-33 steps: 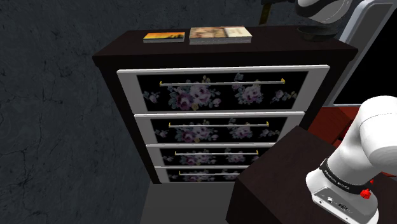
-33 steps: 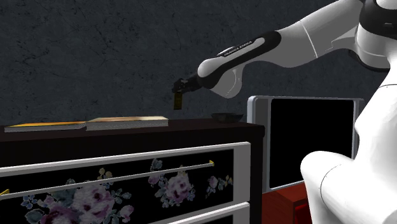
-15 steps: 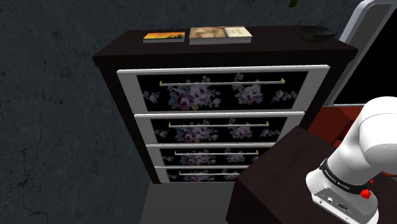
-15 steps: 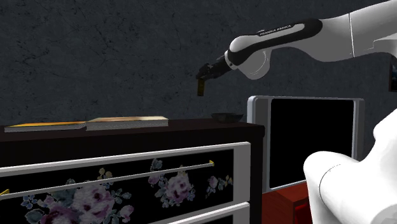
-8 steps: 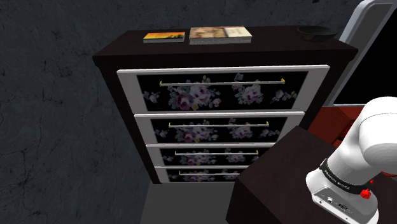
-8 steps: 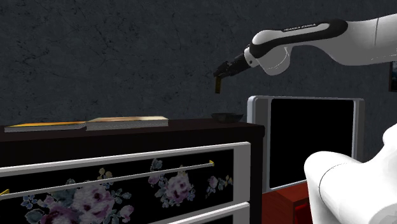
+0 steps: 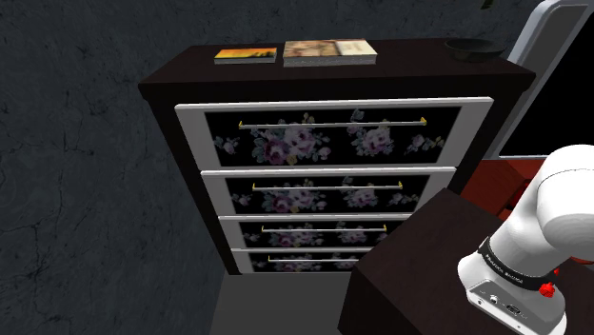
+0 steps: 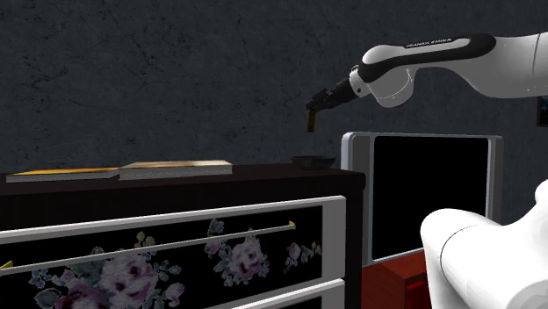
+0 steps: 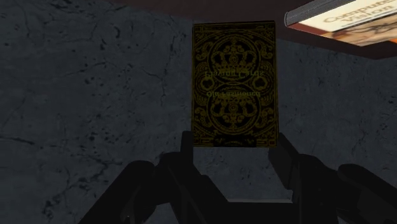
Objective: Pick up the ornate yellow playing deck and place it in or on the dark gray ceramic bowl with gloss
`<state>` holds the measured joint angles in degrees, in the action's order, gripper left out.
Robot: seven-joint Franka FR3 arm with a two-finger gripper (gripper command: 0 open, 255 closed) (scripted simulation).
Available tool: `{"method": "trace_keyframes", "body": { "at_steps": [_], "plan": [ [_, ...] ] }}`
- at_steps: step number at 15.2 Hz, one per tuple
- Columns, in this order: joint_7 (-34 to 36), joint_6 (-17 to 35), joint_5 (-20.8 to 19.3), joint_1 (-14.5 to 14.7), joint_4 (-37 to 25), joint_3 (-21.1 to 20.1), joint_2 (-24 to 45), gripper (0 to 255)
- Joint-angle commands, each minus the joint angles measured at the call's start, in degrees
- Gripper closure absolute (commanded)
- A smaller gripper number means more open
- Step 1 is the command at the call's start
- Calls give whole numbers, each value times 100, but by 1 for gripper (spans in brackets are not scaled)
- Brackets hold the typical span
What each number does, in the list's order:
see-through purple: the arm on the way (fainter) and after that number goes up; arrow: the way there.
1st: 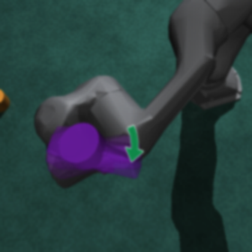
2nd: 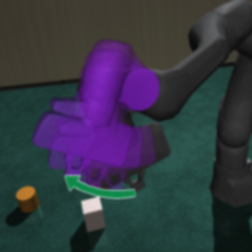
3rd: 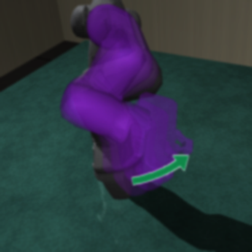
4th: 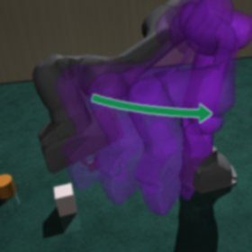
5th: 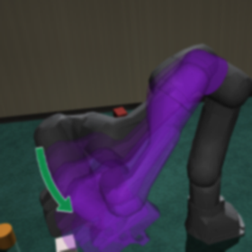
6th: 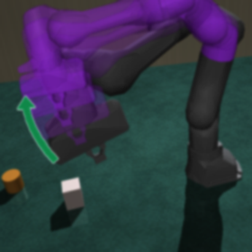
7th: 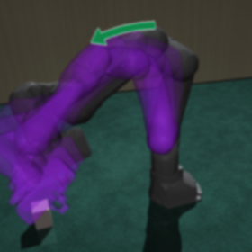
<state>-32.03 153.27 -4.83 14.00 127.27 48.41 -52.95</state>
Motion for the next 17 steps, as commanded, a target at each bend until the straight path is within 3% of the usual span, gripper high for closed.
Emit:
{"method": "trace_keyframes", "body": {
  "at_steps": [1,17],
  "plan": [
    [-56,109,-20,-24,163,54,-64,255],
    [-516,1018,-178,-31,1247,644,-373,255]
  ]
}}
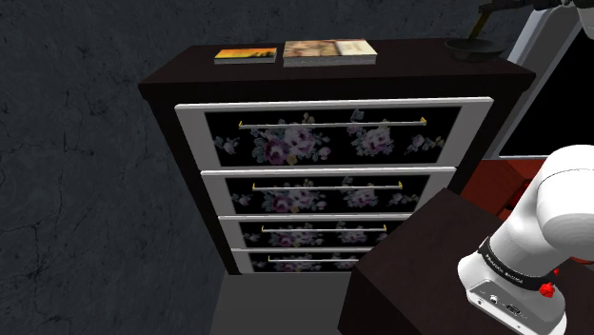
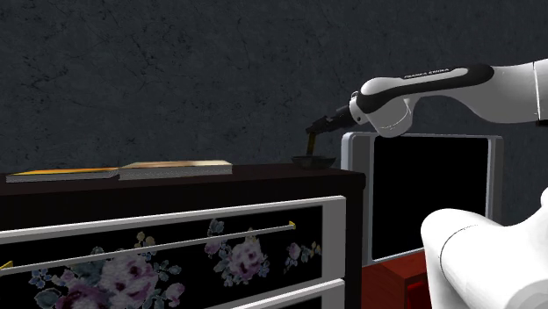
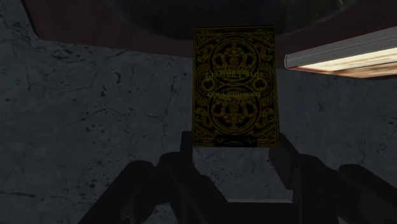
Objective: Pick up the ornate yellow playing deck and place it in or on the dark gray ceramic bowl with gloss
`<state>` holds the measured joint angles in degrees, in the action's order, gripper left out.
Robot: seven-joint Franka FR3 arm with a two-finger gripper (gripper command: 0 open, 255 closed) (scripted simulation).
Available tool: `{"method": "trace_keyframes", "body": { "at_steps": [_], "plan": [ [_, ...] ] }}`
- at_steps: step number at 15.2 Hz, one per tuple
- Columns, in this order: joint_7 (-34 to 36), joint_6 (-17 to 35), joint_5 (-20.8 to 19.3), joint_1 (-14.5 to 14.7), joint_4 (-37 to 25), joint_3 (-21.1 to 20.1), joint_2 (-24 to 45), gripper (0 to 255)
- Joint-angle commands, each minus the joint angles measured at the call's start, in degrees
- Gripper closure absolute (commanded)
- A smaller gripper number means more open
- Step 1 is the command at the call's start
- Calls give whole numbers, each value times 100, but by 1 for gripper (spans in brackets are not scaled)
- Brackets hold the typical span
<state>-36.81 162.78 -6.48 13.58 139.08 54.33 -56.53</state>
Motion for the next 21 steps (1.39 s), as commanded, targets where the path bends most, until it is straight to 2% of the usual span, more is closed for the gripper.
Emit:
{"method": "trace_keyframes", "body": {
  "at_steps": [1,7,8,13,17,21],
  "plan": [
    [-37,67,-12,10,67,52,-15,255],
    [-37,67,-12,10,66,53,-15,255],
    [-37,67,-12,10,66,53,-15,0],
    [-38,67,-12,10,66,53,-15,0],
    [-4,-597,-68,-682,221,-339,-575,0],
    [-4,-597,-69,-682,221,-339,-575,0]
  ]
}}
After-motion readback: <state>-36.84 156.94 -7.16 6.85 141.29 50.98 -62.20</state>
